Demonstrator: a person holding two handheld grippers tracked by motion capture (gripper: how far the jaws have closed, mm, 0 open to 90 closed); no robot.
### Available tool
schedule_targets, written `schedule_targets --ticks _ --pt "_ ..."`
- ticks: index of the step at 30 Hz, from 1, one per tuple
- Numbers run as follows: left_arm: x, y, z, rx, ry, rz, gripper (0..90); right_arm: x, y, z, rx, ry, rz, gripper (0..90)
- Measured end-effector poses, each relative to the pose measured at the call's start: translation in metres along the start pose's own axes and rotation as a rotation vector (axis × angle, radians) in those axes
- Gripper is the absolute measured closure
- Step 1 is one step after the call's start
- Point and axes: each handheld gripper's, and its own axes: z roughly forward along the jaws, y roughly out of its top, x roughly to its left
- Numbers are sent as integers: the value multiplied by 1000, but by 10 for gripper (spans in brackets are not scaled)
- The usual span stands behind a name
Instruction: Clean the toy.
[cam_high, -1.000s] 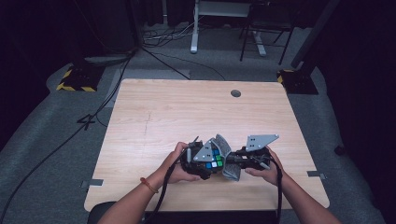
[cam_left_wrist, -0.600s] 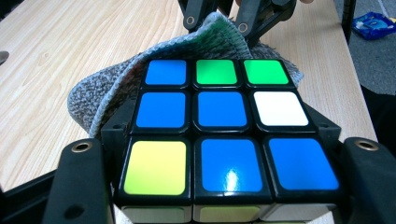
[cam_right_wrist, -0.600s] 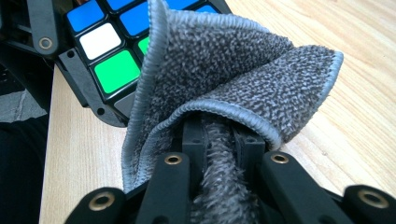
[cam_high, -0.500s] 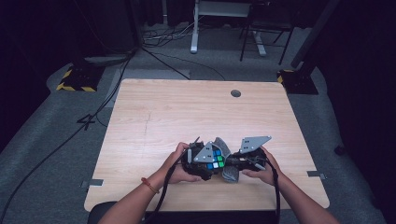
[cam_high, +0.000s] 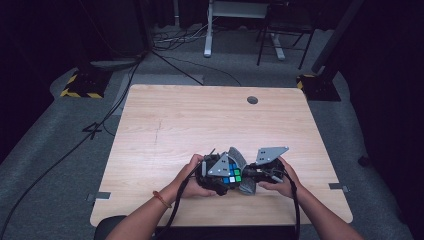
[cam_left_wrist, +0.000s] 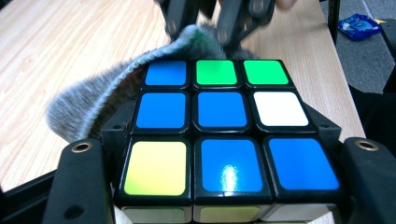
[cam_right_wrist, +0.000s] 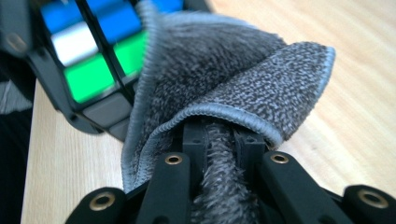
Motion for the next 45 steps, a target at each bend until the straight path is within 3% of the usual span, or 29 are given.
schedule_targets --ticks 3,6,12,18,20,26,37,40,45 --pt "2 -1 -4 -26 0 -13 332 0 -1 2 11 35 14 789" --pt "4 0 -9 -63 -1 -19 332 0 -2 5 30 47 -3 789" --pt "9 -5 -7 -40 16 -42 332 3 -2 5 32 73 -18 788" --pt "16 -12 -6 9 43 -57 331 0 0 -8 -35 84 -25 789" --pt "16 -14 -4 20 33 -68 332 1 2 -13 -62 79 -29 789" --pt "11 -11 2 31 21 -49 331 3 4 -18 -106 65 -27 789" --pt "1 -9 22 143 1 13 331 13 12 -22 -154 74 -50 789" --pt "3 -10 20 140 11 -1 332 11 10 -21 -146 54 -46 789" --pt "7 -7 7 79 24 -18 332 -2 3 -18 -103 17 16 788"
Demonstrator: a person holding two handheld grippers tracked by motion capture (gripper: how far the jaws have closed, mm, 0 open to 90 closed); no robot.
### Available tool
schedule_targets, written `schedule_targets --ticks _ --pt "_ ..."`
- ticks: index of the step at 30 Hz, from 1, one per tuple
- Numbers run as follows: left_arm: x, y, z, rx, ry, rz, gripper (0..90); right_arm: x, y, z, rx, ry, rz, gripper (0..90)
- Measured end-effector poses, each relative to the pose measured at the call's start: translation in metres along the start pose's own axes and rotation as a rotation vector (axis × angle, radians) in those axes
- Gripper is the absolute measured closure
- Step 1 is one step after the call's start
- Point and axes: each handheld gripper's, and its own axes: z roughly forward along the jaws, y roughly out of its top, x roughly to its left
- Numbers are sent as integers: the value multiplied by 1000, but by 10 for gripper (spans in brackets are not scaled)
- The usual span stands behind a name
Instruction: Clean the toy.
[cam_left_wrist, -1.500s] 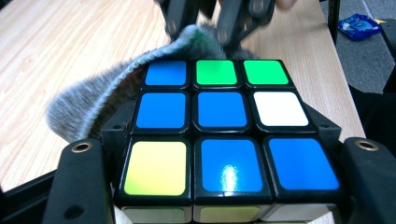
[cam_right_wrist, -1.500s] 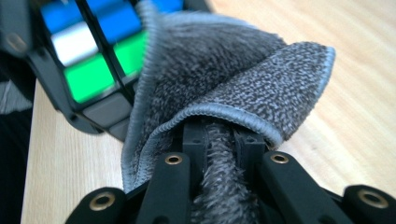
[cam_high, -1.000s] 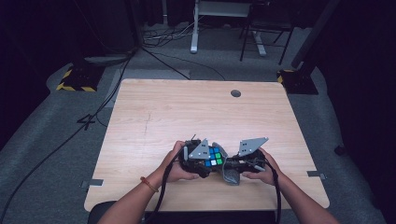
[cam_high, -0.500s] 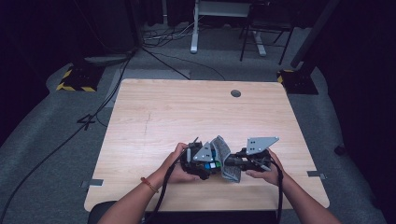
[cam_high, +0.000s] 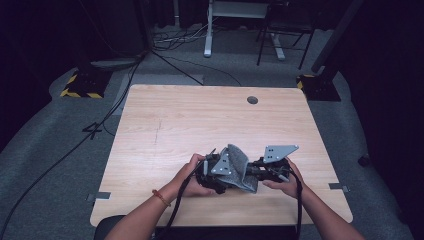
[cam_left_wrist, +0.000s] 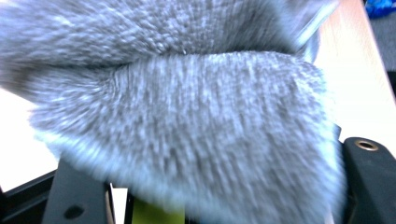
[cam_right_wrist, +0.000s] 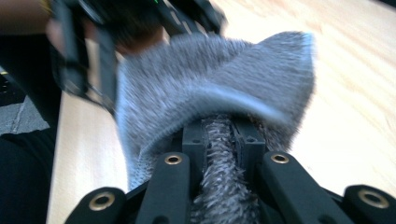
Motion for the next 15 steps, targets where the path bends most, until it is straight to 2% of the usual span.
schedule_targets --ticks 2,5,7,9,12,13,15 --pt "0 2 -6 -23 8 -2 332 -3 -4 5 41 -16 7 787" --pt "-1 4 -13 -49 15 2 332 -6 -8 12 68 12 27 786" --pt "-2 5 -15 -63 18 8 332 -4 -10 17 84 25 18 785" --pt "-2 6 -17 -78 20 6 332 -3 -10 19 91 36 23 785" --pt "-1 7 -21 -139 10 -19 333 -4 -12 21 85 66 49 785" --pt "-2 8 -21 -148 3 -21 332 -4 -13 23 93 72 50 785" --pt "-4 9 -20 -147 7 -11 332 -3 -14 25 74 97 58 785"
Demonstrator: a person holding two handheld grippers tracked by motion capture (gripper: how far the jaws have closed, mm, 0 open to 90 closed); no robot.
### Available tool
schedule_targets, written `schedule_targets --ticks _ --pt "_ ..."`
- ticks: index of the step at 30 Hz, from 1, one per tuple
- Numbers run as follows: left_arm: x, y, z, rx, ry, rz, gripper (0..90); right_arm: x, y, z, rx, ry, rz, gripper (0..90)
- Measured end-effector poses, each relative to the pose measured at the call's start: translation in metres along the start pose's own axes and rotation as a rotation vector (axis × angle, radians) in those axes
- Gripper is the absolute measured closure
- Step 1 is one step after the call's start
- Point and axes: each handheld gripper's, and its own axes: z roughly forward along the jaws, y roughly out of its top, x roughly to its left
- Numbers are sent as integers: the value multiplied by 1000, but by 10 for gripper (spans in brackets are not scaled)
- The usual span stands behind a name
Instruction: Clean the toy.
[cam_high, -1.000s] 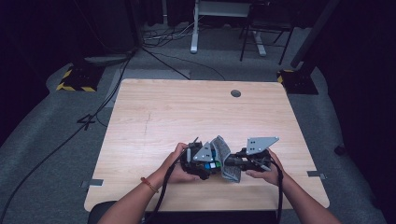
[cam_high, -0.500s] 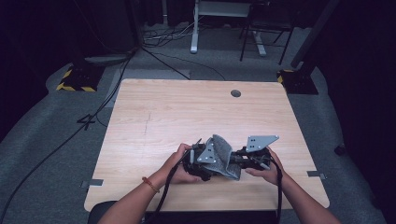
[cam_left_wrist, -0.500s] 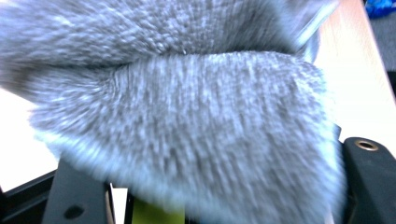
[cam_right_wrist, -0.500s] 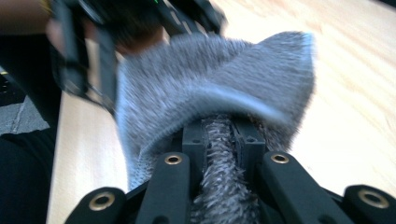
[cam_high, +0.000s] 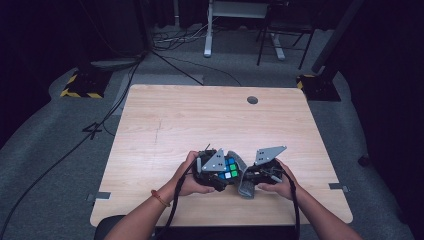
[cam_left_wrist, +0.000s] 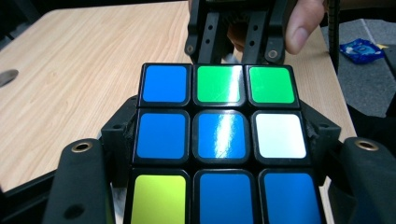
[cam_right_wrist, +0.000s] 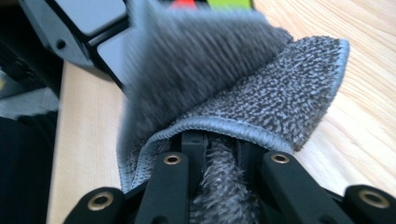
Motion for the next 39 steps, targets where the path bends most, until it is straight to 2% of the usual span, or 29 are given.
schedule_targets --ticks 3,7,10,12,14,21,25,28,30,34,37,39 --pt "2 -2 0 -10 -17 -11 330 3 1 0 -4 2 -15 786" --pt "8 -7 3 15 -25 -46 311 -1 0 -6 -60 26 31 787" --pt "6 -8 5 23 -19 -39 322 -2 2 -11 -82 15 35 787" --pt "6 -7 5 32 -13 -24 322 -1 1 -12 -79 13 33 787" --pt "6 -8 6 29 -13 -29 323 -1 2 -12 -79 4 27 787" --pt "6 -10 7 71 -8 -11 326 -1 2 -14 -87 -16 23 787" --pt "6 -10 5 58 -5 -16 329 1 3 -15 -94 -25 17 787" --pt "4 -6 4 27 -24 -18 330 3 5 -14 -75 -52 -6 786" --pt "2 -2 4 14 -25 -5 330 5 5 -10 -50 -63 -12 785" --pt "4 0 1 5 -21 10 330 8 3 0 2 -53 -28 784" --pt "8 -4 0 9 -23 -5 330 10 3 -1 10 -42 -40 784" --pt "9 -5 1 9 -29 -9 330 11 5 -4 -5 -49 -47 784"
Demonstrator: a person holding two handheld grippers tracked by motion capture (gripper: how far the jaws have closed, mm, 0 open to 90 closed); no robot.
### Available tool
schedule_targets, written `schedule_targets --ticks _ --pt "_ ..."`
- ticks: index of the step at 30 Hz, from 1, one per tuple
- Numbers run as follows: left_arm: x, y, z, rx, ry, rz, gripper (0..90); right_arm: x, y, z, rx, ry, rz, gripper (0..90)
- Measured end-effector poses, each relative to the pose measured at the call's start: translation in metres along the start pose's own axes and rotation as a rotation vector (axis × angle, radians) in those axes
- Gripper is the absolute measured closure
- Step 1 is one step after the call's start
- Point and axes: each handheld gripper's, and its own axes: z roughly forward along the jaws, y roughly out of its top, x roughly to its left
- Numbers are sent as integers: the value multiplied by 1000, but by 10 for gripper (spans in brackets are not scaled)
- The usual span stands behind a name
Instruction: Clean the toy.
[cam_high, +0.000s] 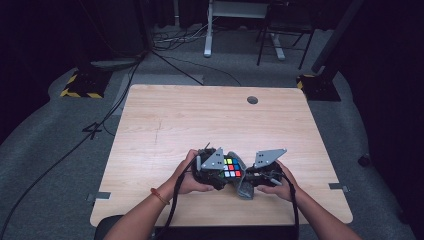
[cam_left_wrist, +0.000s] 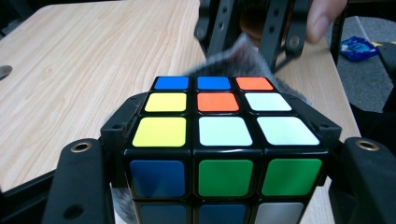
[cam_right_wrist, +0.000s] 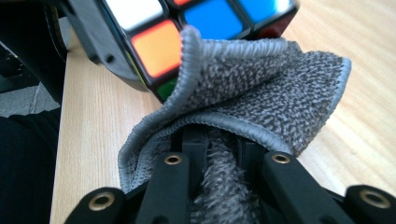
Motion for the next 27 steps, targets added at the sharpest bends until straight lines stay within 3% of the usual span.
schedule_targets --ticks 2,6,9,13,17,21,27 --pt "0 -1 1 18 7 14 329 -1 2 -6 -25 -9 3 785" --pt "1 -5 3 24 -4 -1 329 -5 3 -18 -83 -20 25 785" --pt "0 -5 6 37 -3 1 330 -5 3 -19 -82 -30 22 784" --pt "-5 -2 6 8 -19 14 330 -3 3 -11 -28 -49 11 782" --pt "-13 6 5 -8 -15 49 329 1 1 1 20 -31 -6 781" --pt "-12 5 4 -9 -14 24 329 1 0 4 35 -18 0 779" --pt "-9 5 2 -6 -4 31 328 6 0 10 54 -4 -22 778"
